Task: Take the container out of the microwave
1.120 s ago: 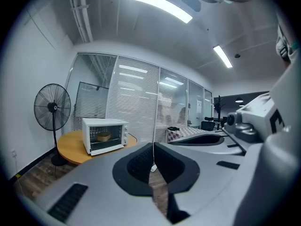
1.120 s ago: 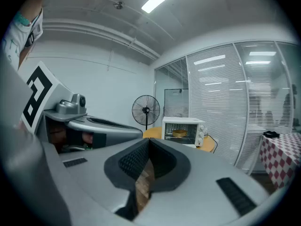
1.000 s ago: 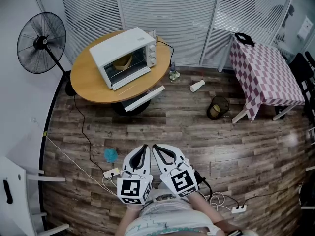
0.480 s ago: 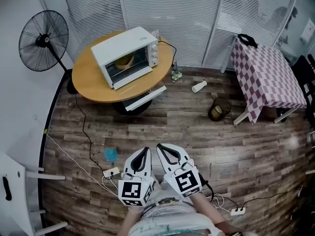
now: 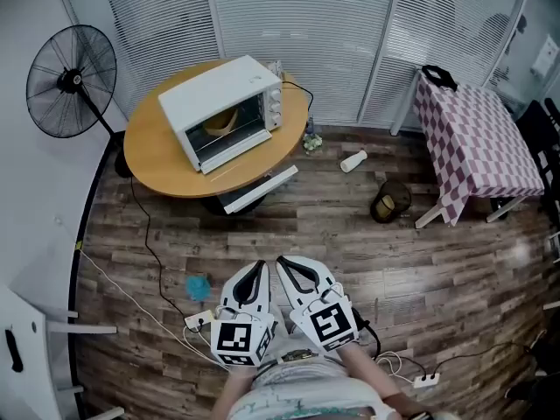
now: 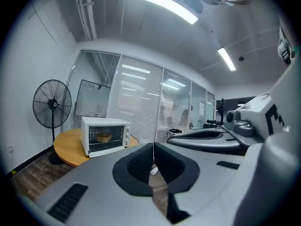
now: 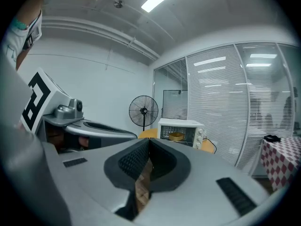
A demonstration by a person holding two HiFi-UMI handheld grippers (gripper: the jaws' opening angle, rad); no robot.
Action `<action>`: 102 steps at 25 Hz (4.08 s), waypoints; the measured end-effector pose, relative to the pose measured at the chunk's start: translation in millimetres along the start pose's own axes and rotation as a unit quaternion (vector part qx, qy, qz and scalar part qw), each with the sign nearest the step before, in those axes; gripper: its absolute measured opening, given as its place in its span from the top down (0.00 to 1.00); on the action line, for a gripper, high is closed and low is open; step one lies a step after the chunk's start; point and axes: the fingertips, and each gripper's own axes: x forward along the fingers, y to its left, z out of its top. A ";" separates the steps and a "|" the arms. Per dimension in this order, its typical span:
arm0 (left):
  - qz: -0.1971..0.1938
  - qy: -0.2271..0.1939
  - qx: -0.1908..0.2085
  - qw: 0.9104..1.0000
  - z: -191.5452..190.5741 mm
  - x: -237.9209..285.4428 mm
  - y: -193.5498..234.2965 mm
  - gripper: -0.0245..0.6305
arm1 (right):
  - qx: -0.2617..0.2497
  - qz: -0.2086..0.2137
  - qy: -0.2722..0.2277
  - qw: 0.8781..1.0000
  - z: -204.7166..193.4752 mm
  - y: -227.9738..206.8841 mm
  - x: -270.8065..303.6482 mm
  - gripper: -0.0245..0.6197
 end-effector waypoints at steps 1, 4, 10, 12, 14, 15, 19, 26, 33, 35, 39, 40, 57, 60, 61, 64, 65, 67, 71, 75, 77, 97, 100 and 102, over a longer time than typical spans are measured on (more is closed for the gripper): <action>-0.002 -0.001 0.000 1.000 2.6 5.7 4.9 0.94 | -0.001 -0.001 0.001 1.000 1.5 -3.0 6.6 0.97; -0.010 -0.002 0.001 1.000 9.0 24.7 20.0 0.94 | -0.002 -0.006 0.003 1.000 5.0 -14.5 29.1 0.97; -0.028 0.005 0.005 1.000 18.1 65.7 46.2 0.94 | -0.001 -0.014 0.006 1.000 8.9 -40.1 71.5 0.97; -0.030 0.007 0.008 1.000 21.6 77.2 54.1 0.94 | -0.002 -0.016 0.005 1.000 10.9 -48.0 82.7 0.97; -0.031 0.008 0.009 0.999 24.3 86.2 62.0 0.94 | -0.001 -0.020 0.007 1.000 13.6 -54.9 92.2 0.97; -0.031 0.009 0.009 0.999 25.2 90.0 65.9 0.94 | -0.001 -0.021 0.008 1.000 14.4 -57.8 97.0 0.97; -0.032 0.014 0.006 0.999 26.2 102.2 81.7 0.94 | -0.002 -0.021 0.012 1.000 14.8 -64.8 117.9 0.97; -0.035 0.017 0.005 0.999 26.4 116.8 111.7 0.94 | -0.004 -0.018 0.018 1.000 14.9 -65.3 154.1 0.97; -0.046 0.008 0.011 0.999 33.4 123.9 133.2 0.94 | -0.001 -0.017 0.019 1.000 20.6 -59.5 180.6 0.97; -0.045 0.009 0.010 0.999 33.2 124.3 138.5 0.94 | -0.002 -0.017 0.016 1.000 19.5 -57.7 185.9 0.97; -0.042 0.015 0.003 0.999 30.7 123.7 147.3 0.94 | -0.005 -0.019 0.016 1.000 16.9 -58.4 191.4 0.97; -0.042 0.016 0.002 0.999 30.3 123.5 149.2 0.94 | -0.004 -0.020 0.017 1.000 16.7 -59.6 192.1 0.97; -0.001 0.018 0.001 1.000 39.3 171.1 174.8 0.94 | -0.011 0.025 0.019 0.999 21.0 -96.8 237.4 0.97; 0.008 0.017 -0.005 1.000 42.9 185.2 179.5 0.94 | -0.015 0.038 0.018 0.999 23.2 -106.4 248.7 0.97; 0.010 0.016 -0.007 1.000 43.8 189.6 180.8 0.94 | -0.015 0.042 0.016 0.999 23.8 -110.0 252.4 0.97; 0.015 0.017 -0.011 1.000 45.4 201.8 185.5 0.94 | -0.007 0.048 0.015 0.999 24.3 -120.6 262.9 0.97; 0.016 0.018 -0.012 1.000 45.7 206.1 187.2 0.94 | -0.006 0.050 0.016 0.999 23.7 -124.2 266.3 0.97; 0.020 0.020 -0.013 1.000 45.9 214.0 190.4 0.94 | -0.007 0.052 0.019 0.998 21.8 -130.9 272.4 0.97; 0.027 0.022 -0.018 0.999 47.3 229.5 196.4 0.94 | -0.009 0.062 0.024 0.998 20.6 -143.0 284.0 0.97; 0.035 0.025 -0.020 0.999 50.4 247.4 201.4 0.94 | -0.010 0.071 0.022 0.997 23.6 -158.5 296.6 0.97; 0.042 0.025 -0.019 0.999 54.7 258.4 204.9 0.94 | -0.014 0.077 0.019 0.997 26.1 -167.8 303.8 0.97; 0.119 0.008 -0.016 0.993 80.2 336.4 204.4 0.94 | -0.026 0.145 0.001 0.989 29.0 -247.2 336.3 0.97; 0.135 0.003 -0.021 0.991 81.1 343.4 205.3 0.94 | -0.030 0.157 -0.001 0.987 27.6 -254.8 339.3 0.97; 0.146 0.000 -0.029 0.989 81.5 346.9 208.3 0.94 | -0.031 0.165 0.000 0.986 25.7 -257.9 343.9 0.97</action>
